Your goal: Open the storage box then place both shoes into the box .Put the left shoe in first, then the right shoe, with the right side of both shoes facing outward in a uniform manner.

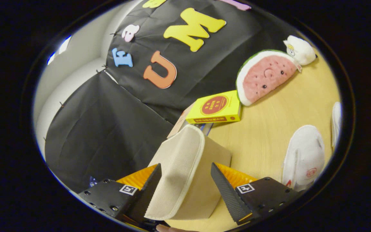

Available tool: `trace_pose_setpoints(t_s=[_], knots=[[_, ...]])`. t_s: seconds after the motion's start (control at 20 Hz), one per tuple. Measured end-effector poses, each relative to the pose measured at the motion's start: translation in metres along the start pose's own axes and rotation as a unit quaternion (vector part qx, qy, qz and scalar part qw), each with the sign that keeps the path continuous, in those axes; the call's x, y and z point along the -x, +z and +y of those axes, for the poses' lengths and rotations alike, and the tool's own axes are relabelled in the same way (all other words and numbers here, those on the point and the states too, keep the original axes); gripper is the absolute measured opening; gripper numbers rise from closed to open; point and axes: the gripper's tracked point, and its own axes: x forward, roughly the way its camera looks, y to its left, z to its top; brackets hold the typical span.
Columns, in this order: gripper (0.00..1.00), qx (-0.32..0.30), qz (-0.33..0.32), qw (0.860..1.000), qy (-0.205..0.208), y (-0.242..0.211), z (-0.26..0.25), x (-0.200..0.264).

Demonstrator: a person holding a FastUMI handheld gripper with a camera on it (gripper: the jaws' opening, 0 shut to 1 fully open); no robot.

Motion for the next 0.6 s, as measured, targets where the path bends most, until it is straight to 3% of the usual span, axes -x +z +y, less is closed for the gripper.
trace_pose_setpoints(t_s=[0.3,0.5,0.55,0.6], knots=[[0.92,-0.101,0.072,0.99,0.061,-0.016,0.006,-0.021],[0.6,-0.099,0.069,0.991,0.056,-0.011,0.01,-0.012],[0.6,-0.094,0.063,0.992,0.051,-0.007,0.011,-0.008],[0.49,-0.083,0.061,0.994,0.045,-0.004,0.009,-0.007]])
